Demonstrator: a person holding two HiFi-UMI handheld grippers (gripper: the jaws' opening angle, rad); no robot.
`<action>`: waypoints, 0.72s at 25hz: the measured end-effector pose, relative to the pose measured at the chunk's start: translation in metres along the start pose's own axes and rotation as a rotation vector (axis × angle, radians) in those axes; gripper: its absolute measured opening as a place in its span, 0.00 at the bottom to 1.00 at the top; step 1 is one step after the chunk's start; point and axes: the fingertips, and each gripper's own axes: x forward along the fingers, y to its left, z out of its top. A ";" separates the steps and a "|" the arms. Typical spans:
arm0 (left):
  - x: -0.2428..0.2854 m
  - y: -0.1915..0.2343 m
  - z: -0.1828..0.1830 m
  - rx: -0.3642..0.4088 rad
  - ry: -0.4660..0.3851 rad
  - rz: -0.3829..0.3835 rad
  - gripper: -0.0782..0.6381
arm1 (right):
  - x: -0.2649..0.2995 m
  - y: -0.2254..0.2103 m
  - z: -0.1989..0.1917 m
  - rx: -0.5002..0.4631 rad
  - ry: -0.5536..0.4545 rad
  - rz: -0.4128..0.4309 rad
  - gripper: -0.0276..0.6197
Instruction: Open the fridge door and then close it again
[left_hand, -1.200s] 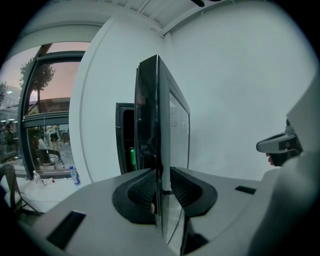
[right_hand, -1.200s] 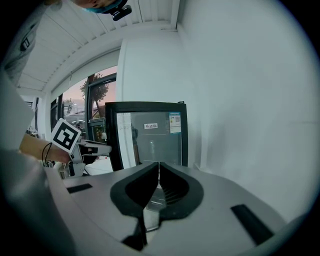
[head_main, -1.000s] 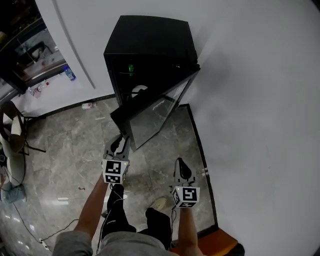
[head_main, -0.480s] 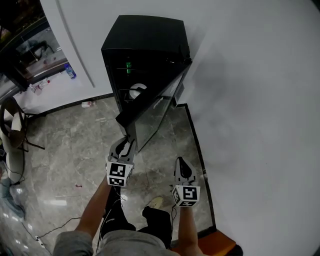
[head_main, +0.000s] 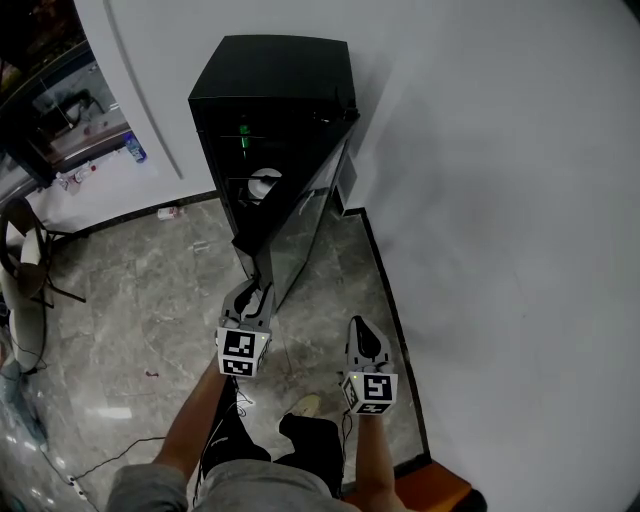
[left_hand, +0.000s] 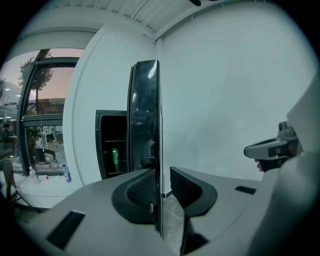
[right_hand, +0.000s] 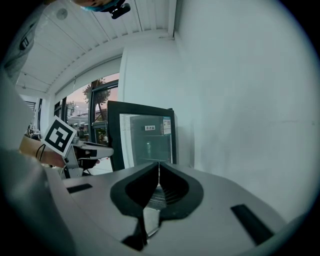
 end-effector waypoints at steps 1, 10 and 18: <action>0.000 -0.005 0.000 0.001 -0.001 0.000 0.23 | -0.003 -0.001 -0.002 0.002 -0.001 0.000 0.08; -0.001 -0.043 0.001 -0.004 0.005 0.009 0.24 | -0.022 -0.011 -0.010 0.008 -0.007 -0.003 0.08; 0.002 -0.066 0.002 -0.018 0.016 0.054 0.24 | -0.036 -0.024 -0.013 0.007 -0.018 -0.006 0.08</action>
